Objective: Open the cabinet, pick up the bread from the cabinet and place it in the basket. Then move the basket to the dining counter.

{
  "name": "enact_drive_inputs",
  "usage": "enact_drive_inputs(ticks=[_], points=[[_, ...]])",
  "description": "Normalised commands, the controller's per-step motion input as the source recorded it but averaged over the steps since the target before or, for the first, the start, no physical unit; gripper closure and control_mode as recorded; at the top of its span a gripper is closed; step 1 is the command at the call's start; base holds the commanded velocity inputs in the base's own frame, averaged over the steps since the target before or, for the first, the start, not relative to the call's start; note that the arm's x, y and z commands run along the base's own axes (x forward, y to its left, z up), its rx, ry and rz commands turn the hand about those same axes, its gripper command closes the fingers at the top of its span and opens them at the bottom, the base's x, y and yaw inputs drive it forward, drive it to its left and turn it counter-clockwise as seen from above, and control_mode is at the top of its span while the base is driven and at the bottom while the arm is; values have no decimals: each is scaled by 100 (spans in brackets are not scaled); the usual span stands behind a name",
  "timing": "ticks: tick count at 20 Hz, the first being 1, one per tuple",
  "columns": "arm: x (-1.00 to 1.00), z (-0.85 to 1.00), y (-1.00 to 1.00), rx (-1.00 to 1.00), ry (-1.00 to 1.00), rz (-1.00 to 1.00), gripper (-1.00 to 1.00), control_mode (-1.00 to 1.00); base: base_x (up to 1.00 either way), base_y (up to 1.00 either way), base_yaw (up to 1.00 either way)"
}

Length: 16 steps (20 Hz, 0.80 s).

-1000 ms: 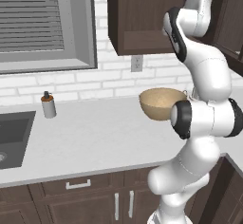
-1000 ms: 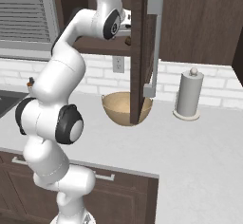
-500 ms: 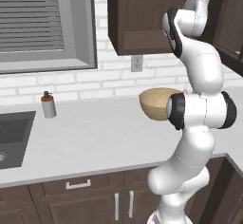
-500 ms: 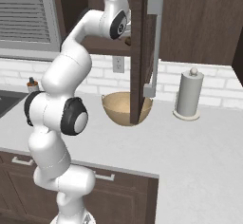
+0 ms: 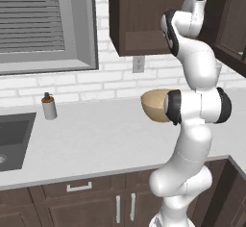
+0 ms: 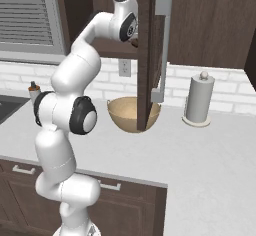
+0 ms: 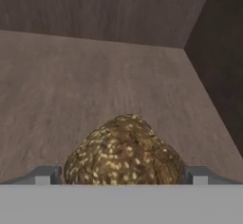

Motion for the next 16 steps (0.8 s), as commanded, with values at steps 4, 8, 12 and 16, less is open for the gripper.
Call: enact_drive_inputs(ticks=[4,8,12,16], points=[[27,-9,-17,0,2,0,-100,-100,0,0,0],[27,-8,-20,0,4,0,-100,-100,0,0,0],[22,-39,-12,-1,15,0,100,-100,0,0,0],[-1,-88,22,-1,5,3,100,-100,0,0,0]])
